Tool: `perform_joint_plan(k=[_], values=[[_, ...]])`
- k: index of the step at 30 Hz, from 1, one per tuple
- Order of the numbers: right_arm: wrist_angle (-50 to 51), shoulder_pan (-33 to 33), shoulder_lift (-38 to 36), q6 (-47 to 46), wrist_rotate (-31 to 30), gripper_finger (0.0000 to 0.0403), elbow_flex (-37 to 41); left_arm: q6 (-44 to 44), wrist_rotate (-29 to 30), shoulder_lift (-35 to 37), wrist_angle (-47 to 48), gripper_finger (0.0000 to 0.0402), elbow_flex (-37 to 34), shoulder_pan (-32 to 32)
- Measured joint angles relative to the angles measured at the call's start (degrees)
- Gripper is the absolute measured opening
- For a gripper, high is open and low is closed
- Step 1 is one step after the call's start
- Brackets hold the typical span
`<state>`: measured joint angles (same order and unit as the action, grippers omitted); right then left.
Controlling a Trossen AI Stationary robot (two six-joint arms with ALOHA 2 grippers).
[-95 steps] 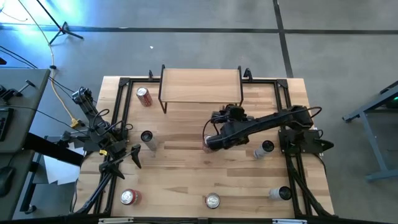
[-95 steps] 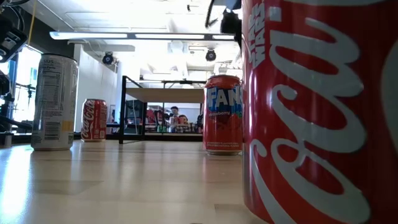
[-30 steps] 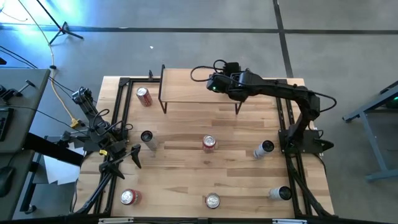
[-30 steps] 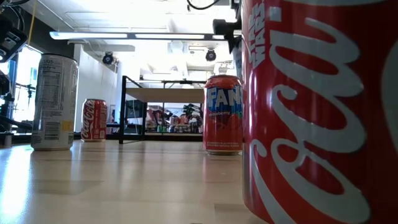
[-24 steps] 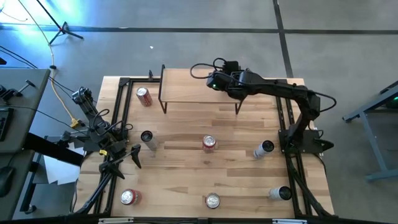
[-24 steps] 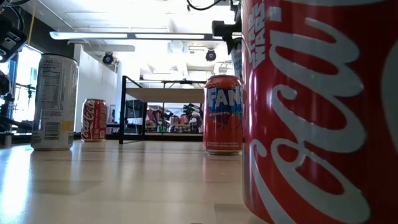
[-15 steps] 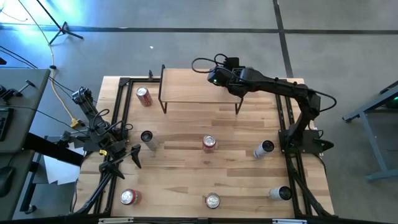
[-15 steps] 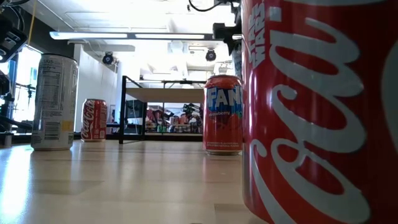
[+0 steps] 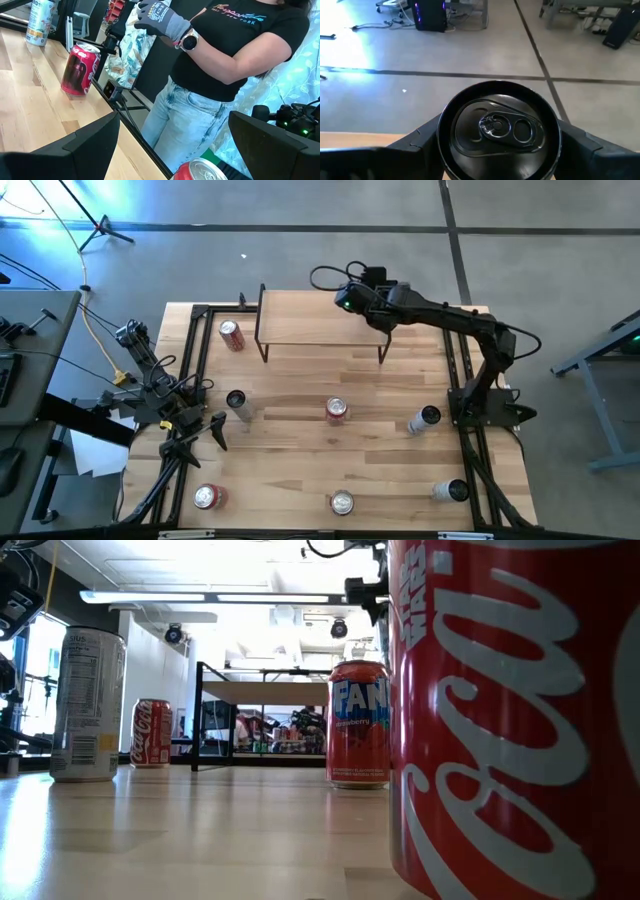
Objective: Place canned beverage on shelf
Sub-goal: Put the top white blue soda can on the shelf
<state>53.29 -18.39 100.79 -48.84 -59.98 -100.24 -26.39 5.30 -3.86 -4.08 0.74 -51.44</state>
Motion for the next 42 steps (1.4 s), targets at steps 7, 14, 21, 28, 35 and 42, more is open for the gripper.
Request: perform_joint_plan(k=[7, 14, 21, 28, 35, 42], values=[[-11.54, 0.03, -1.85, 1.52, 0.7, 0.0259, 9.13, 0.0, 0.0, 0.0, 0.04, 0.036, 0.01, -0.02], [-24.02, -0.38, -6.7, 5.47, 1.54, 0.0259, 18.09, 0.0, 0.0, 0.0, 0.04, 0.036, -0.01, -0.02], [-27.78, -0.88, -7.74, 12.01, 2.44, 0.0259, 19.84, 0.0, 0.0, 0.0, 0.04, 0.036, -0.01, -0.02], [-30.3, -2.27, -7.63, 16.23, 4.46, 0.0259, 19.89, 0.0, 0.0, 0.0, 0.01, 0.036, 0.0, -0.01], [-32.17, -3.42, -7.58, 17.85, 7.43, 0.0259, 19.91, 0.0, 0.0, 0.0, 0.0, 0.036, -0.01, -0.02], [-32.16, -3.39, -7.56, 17.85, 6.41, 0.0259, 19.91, 0.0, 0.0, 0.0, 0.01, 0.036, -0.01, -0.02]])
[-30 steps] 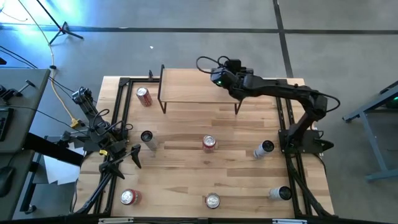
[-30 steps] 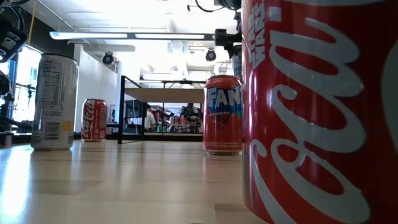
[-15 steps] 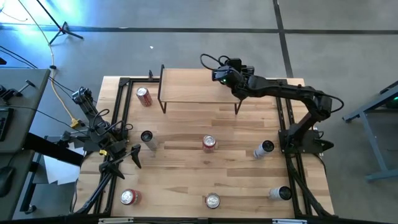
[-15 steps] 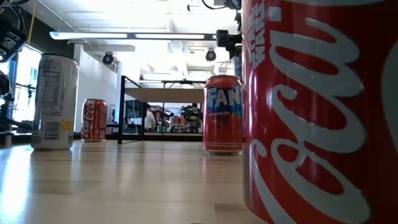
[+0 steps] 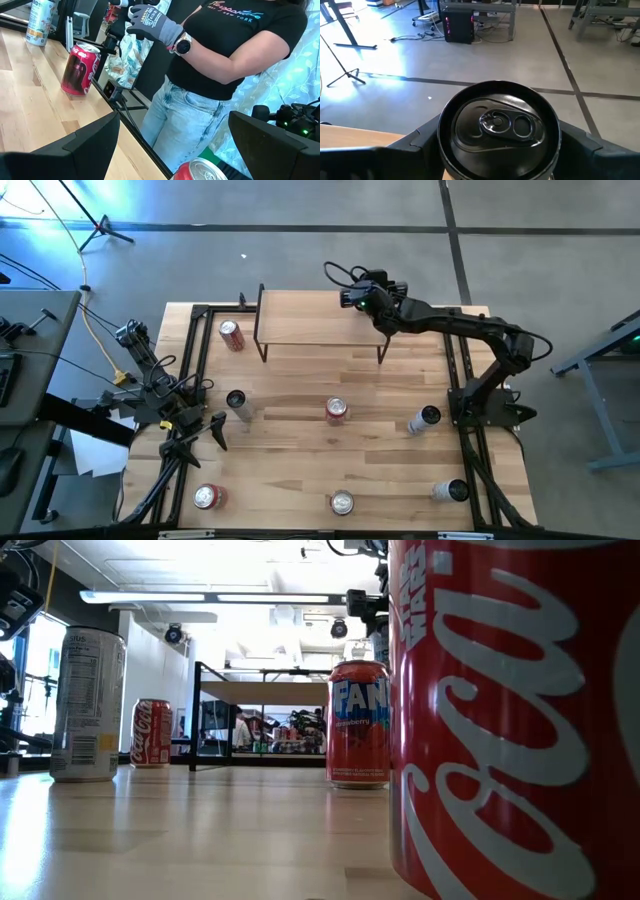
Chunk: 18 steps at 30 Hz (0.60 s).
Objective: Place canned beverage on shelf
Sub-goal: Put the top white blue soda can on the shelf
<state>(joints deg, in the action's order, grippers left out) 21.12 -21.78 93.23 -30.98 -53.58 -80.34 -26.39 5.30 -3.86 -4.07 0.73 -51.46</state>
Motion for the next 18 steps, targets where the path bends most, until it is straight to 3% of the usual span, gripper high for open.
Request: perform_joint_plan(k=[18], values=[[0.02, -0.83, -1.57, -1.1, -1.67, 0.0316, -0.02, 0.0, 0.0, 0.0, 0.03, 0.036, 0.0, 0.0]])
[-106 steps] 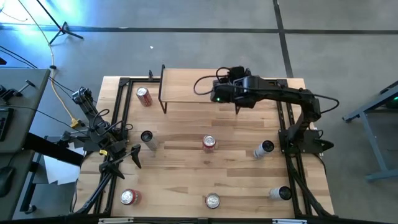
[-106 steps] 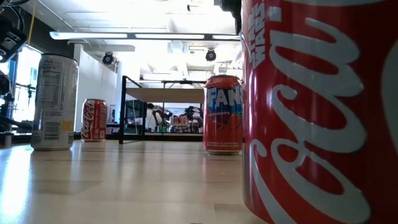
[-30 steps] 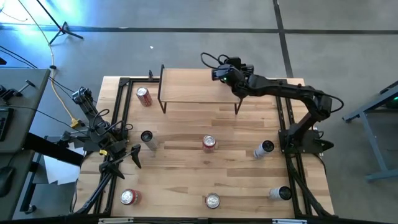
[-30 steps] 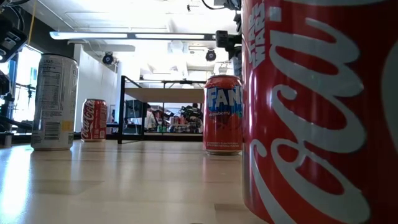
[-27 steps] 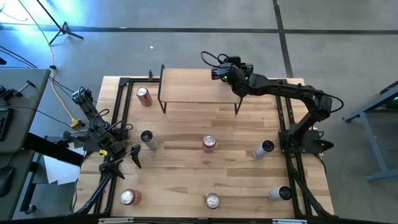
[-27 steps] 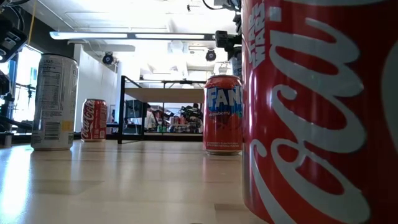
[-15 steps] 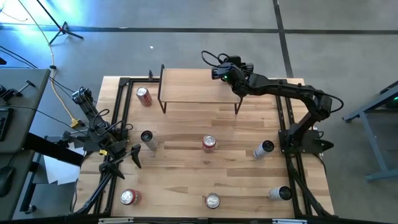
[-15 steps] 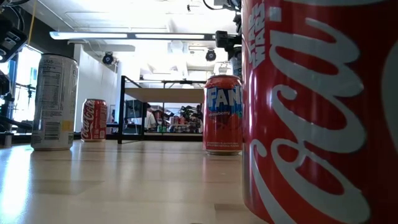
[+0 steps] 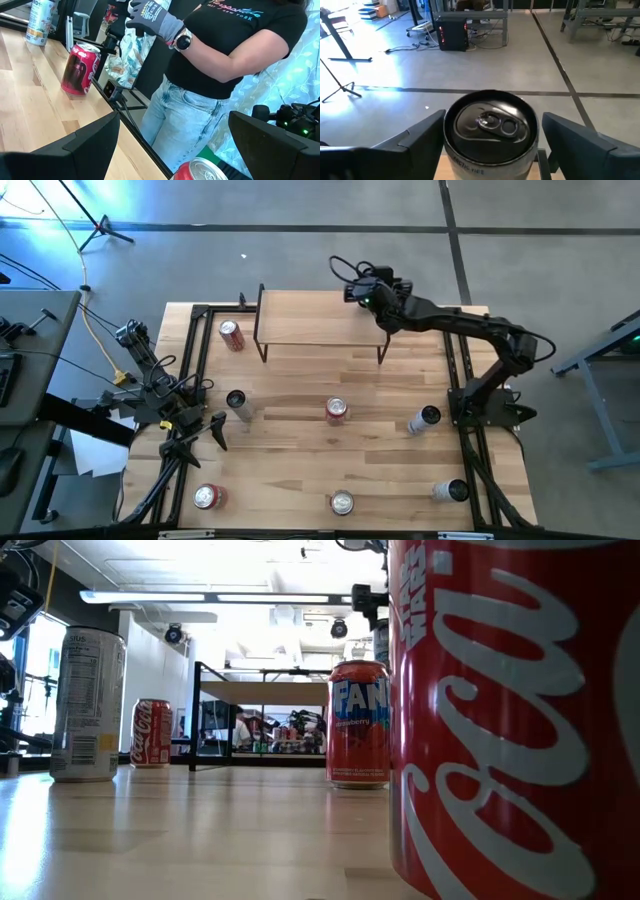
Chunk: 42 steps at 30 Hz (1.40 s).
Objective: Place canned beverage on shelf
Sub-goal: Put the top white blue soda can on the shelf, then put the white blue soda can on the shelf aligned with the white blue soda can
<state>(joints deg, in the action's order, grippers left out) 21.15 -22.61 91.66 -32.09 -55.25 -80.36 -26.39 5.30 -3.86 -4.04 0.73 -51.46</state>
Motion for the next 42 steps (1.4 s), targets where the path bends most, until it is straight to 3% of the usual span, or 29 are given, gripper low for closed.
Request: perform_joint_plan(k=[14, 24, 35, 42], values=[[0.24, 1.57, -0.29, 1.08, -0.18, 0.0322, -0.02, 0.0, 0.0, 0.0, -0.04, 0.036, 0.0, 0.02], [1.92, 3.23, -0.29, 0.69, -2.39, 0.0394, -0.02, 0.0, -0.02, 0.0, -0.04, 0.036, 0.0, 0.02], [14.53, 8.43, -1.45, -12.95, -3.98, 0.04, -0.02, 0.0, -0.02, 0.0, -0.04, 0.036, 0.0, 0.01], [29.49, 16.62, -6.43, -29.2, 2.09, 0.0399, -0.02, 0.0, 0.0, 0.0, -0.02, 0.036, 0.0, 0.02]])
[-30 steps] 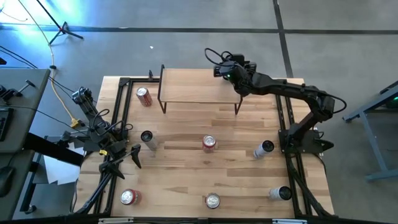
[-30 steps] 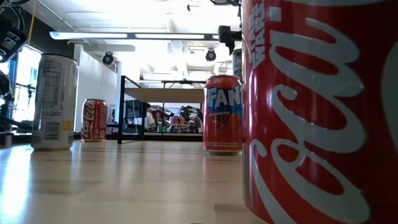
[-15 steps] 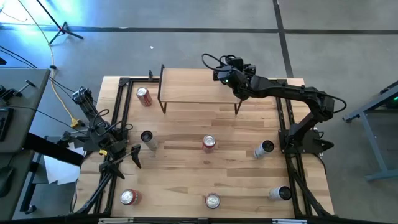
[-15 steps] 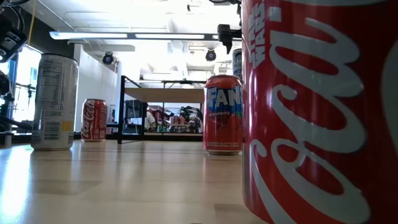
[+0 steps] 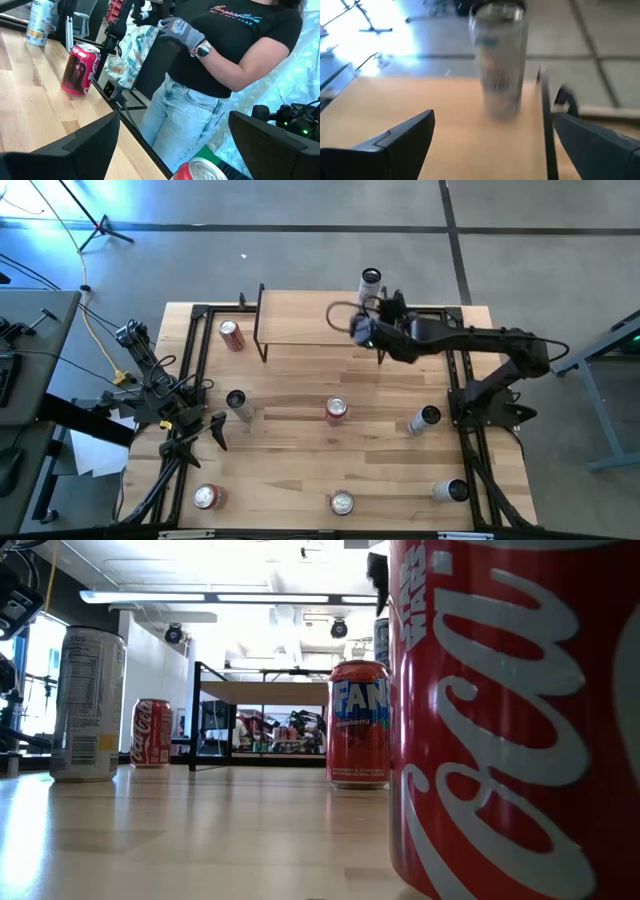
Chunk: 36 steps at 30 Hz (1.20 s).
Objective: Place canned beverage on shelf
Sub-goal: Put the white blue soda can on the shelf aligned with the white blue soda can
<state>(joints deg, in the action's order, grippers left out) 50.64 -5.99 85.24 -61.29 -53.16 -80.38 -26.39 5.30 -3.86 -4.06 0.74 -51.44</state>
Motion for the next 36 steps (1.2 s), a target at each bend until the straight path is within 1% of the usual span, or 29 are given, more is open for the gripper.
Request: perform_joint_plan(k=[5, 11, 17, 24, 27, 31, 36], values=[[8.85, 6.64, -2.82, -10.83, 7.89, 0.0399, -0.02, 0.0, -0.02, 0.0, -0.02, 0.036, 0.0, 0.0], [22.16, 15.56, -3.17, -30.14, 14.99, 0.0399, -0.02, 0.0, 0.0, 0.0, -0.03, 0.036, 0.0, -0.01], [28.41, 24.7, -3.17, -44.08, 17.36, 0.0399, -0.02, 0.0, -0.01, 0.0, 0.0, 0.036, 0.01, -0.01], [33.98, 31.61, -3.17, -57.9, 26.24, 0.0399, -0.02, 0.0, -0.02, 0.0, -0.02, 0.036, 0.0, -0.02], [35.16, 33.66, -3.17, -62.4, 31.12, 0.0399, -0.02, 0.0, 0.0, 0.0, -0.02, 0.036, 0.0, -0.02], [37.64, 35.75, -3.13, -65.47, 36.31, 0.0399, -1.09, 0.0, -0.01, 0.0, -0.02, 0.036, 0.0, -0.01], [39.35, 36.76, -3.7, -65.95, 39.84, 0.0399, -4.25, 0.0, 0.0, 0.0, -0.01, 0.036, 0.0, 0.0]])
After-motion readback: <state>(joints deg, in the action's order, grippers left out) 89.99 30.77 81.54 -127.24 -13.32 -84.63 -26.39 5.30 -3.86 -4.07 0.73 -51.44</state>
